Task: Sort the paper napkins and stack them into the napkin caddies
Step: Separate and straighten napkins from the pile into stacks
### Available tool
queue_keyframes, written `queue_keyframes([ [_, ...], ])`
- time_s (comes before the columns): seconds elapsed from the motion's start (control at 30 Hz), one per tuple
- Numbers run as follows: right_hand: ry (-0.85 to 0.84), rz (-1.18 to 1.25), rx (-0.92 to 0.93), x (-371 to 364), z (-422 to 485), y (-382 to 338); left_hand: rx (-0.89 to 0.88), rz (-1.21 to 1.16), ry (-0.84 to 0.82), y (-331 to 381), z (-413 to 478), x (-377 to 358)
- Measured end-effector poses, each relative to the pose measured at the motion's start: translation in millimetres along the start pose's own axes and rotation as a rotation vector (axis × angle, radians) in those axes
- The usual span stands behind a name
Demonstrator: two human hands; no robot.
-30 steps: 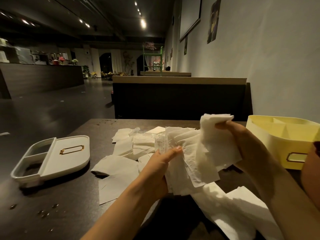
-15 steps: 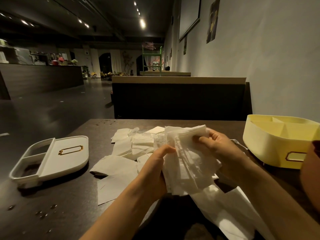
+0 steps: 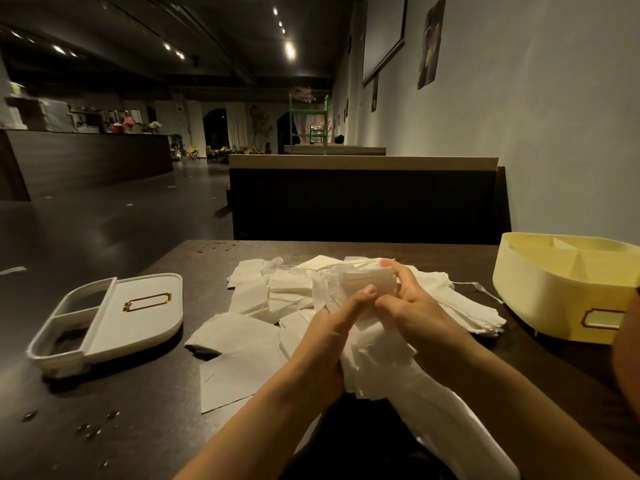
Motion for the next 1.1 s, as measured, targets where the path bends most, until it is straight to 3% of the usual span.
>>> queue_keyframes([
  [0.13,-0.08,0.005,0.013,-4.5,-0.4,-2.7,0.017,-0.04,0.074,-3.3,2.9,4.8],
  [0.3,-0.096,-0.027,0.017,-1.9,3.6,-4.3,-0.008,-0.167,-0.033,3.7,-0.6,2.7],
  [0.43,-0.231,-0.097,-0.043,1.7,-3.7,-5.3,-0.043,-0.233,-0.042,12.8,-8.7,3.6],
  [0.63,-0.129,-0.091,0.066,13.0,-16.3,-31.9,-0.268,-0.024,-0.015,40.8,-27.5,18.7],
  [0.8,-0.06,-0.109,0.077,9.7,-42.0,-33.9,-0.235,-0.034,-0.021,37.3,-63.6,41.8],
  [1.1,-0.129,0.11,-0.01,-23.5,-74.8,-18.3,-0.161,-0.204,0.046,17.9,-92.8,33.0],
])
Point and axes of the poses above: each hand's wrist, its own z-axis towards the middle knuckle, its own x-axis out of the back of the hand, y = z × x, the point moved 5 cm from there along z, towards the middle knuckle, and after that the axes turned 7 degrees about x, right-handed, at the moved point
